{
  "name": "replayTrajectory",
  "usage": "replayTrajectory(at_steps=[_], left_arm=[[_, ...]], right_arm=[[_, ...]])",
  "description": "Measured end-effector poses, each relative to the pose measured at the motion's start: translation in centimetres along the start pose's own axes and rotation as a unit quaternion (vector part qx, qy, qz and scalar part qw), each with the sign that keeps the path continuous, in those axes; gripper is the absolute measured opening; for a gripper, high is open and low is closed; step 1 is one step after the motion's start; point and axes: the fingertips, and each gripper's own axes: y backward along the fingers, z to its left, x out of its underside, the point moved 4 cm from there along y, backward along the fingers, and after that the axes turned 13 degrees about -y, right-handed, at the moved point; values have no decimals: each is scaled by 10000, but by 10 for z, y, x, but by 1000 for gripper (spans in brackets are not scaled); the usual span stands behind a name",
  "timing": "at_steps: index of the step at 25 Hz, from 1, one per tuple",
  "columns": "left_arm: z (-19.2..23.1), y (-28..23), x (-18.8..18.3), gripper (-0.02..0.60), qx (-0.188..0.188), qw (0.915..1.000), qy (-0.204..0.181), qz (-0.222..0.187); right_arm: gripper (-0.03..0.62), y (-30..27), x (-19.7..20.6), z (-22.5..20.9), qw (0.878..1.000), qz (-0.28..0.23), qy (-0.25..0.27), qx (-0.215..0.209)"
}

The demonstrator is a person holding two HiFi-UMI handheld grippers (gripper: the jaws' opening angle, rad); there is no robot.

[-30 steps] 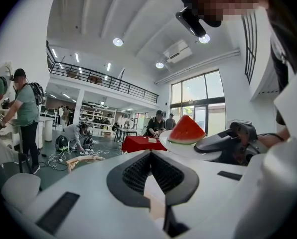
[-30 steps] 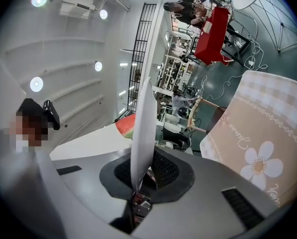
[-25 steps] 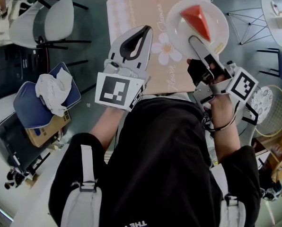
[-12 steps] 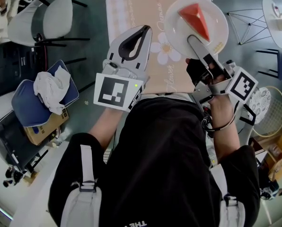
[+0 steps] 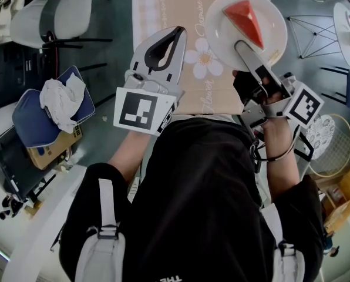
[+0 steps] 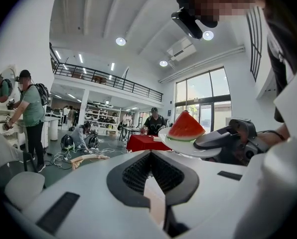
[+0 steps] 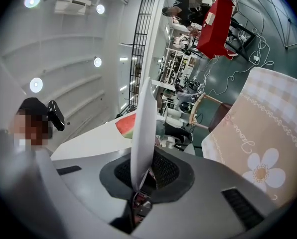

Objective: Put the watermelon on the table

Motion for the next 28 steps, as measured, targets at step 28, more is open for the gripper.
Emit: replayTrajectory(at_steps=[28], left_arm=[[14, -20, 72, 11, -691, 9958, 178, 582]], right_arm=[[29, -12, -14, -85, 9974, 579, -400, 169]])
